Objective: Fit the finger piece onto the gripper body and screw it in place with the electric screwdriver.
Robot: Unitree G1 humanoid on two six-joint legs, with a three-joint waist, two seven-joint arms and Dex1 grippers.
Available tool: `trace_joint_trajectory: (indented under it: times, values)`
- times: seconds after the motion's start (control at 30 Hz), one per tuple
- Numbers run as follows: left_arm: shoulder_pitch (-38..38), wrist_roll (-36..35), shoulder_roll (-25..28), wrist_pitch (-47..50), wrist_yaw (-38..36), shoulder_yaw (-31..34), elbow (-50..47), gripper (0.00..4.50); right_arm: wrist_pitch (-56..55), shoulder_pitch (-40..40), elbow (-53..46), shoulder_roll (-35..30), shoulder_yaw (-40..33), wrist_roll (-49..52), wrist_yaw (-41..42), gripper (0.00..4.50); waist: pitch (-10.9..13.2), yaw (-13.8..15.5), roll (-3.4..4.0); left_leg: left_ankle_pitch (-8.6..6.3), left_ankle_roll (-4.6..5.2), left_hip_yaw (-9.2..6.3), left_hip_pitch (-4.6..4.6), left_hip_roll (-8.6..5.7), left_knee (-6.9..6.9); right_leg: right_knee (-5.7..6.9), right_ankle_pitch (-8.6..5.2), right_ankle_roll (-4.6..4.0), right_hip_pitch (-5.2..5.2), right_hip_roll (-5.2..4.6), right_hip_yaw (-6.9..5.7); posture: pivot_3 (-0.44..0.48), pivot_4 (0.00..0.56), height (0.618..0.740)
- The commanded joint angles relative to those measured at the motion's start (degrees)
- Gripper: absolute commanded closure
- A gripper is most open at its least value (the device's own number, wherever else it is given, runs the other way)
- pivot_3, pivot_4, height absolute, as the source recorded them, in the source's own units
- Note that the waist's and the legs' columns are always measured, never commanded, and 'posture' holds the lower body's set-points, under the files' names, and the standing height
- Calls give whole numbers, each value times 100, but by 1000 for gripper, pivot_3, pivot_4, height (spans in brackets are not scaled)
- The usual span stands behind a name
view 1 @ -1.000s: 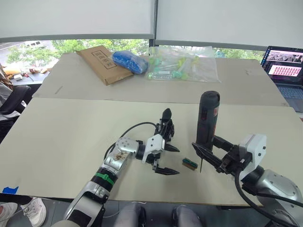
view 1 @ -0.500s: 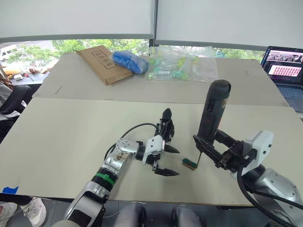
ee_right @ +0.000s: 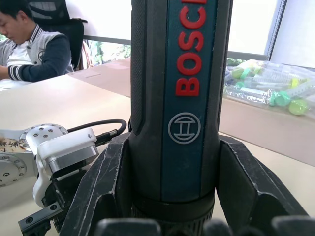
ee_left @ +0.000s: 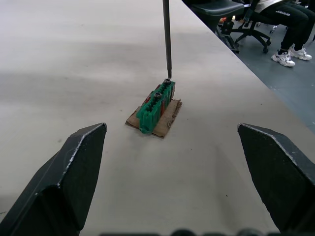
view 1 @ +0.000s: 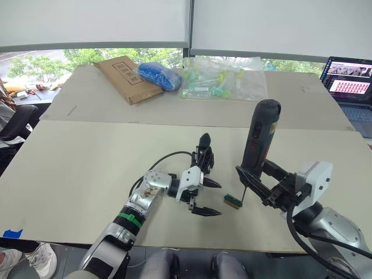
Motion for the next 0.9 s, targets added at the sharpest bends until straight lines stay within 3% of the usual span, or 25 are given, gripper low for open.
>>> trace_joint_trajectory:
  times: [0.03,0.9]
  values:
    - [-88,11,-23,-148,0,-16,-86,0,-330,-84,-206,43,-81,-2,36,2547,0,1,0,0,0,0,0,0,0,0,0,0,0,0,0,0,150,740]
    - [-82,-2,30,-142,-25,-16,-99,0,-292,-57,-138,26,-160,-43,98,2547,0,0,0,0,0,0,0,0,0,0,0,0,0,0,0,0,150,740]
